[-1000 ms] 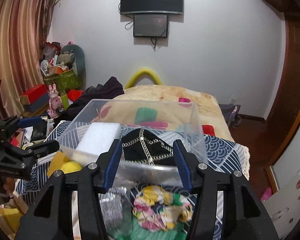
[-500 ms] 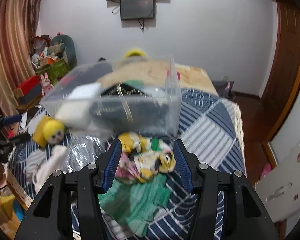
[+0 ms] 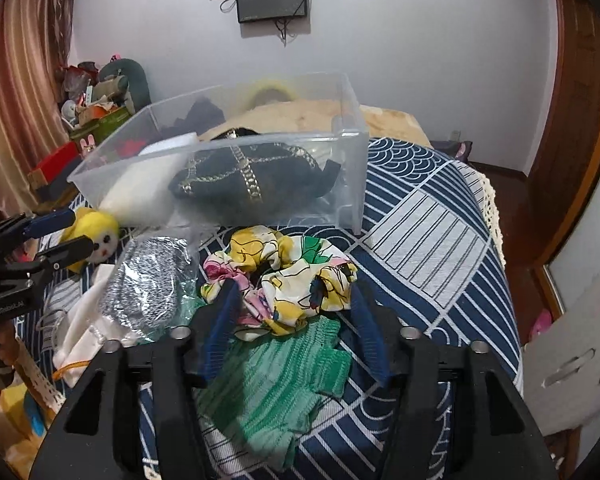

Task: Organize soft objects
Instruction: 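Grasp the floral cloth with the right tool while the left tool grasps the yellow felt ball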

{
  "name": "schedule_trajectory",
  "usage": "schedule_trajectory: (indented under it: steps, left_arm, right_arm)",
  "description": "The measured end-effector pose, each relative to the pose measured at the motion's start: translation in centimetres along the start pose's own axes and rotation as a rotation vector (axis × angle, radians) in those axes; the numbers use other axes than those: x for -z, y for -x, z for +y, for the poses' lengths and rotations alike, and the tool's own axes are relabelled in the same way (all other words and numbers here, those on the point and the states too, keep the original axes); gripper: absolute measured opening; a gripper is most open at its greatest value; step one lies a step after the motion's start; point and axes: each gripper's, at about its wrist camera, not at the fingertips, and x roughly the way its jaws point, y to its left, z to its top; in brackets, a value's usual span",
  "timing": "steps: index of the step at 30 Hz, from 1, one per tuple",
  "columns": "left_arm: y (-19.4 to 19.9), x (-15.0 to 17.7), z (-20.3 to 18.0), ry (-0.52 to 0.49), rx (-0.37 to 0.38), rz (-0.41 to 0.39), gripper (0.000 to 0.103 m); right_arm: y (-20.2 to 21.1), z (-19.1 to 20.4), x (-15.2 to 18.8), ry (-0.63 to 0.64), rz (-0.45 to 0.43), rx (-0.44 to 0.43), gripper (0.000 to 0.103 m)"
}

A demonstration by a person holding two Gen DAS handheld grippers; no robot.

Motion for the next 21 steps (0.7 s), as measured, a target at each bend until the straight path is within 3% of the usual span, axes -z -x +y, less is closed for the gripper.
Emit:
schedule_trajectory:
  steps: [1,3,5,6,8,10,14,21]
  left_arm:
    - [-0.2,0.1,0.2,0.004,0.000,0.007,0.061]
    - [-0.5,0.2,0.2,0.002,-0.003,0.005,0.058]
    - [-0.5,0.2,0.0,-0.011,-0.010,-0.002,0.048]
    - [-0.5,0.2,0.1,-0.011,-0.009,-0.006,0.046]
    - [-0.3,0.2,0.4,0.001,0.022,-0.008,0.032]
    - [0.0,0.1,0.5,0.008,0.050,-0.006,0.032]
    - [0.8,0.1,0.2,0.005,0.054,-0.024,0.031]
    - [4.0,-0.6,0.2,0.019,0.087,-0.087,0.031]
  right_arm:
    - [-0.2,0.2,0.0,0.009,0.002,0.000,0.067]
    - [-0.7,0.5,0.0,0.024,0.010,0.006,0.067]
    - [-1.0,0.7,-0.1,0.032,0.017,0.005,0.067]
    - [-1.0,0.9,-0.1,0.031,0.014,0.005,0.064]
    - [-0.9,1.0,-0.2,0.032,0.011,-0.004,0.045]
    - [-0.6,1.0,-0.3,0.038,-0.003,-0.024,0.021]
    - [0.5,1.1,-0.3,0.050,-0.038,-0.031,0.013]
    - [3.0,0.4,-0.3,0.044,-0.113,-0.036,0.013]
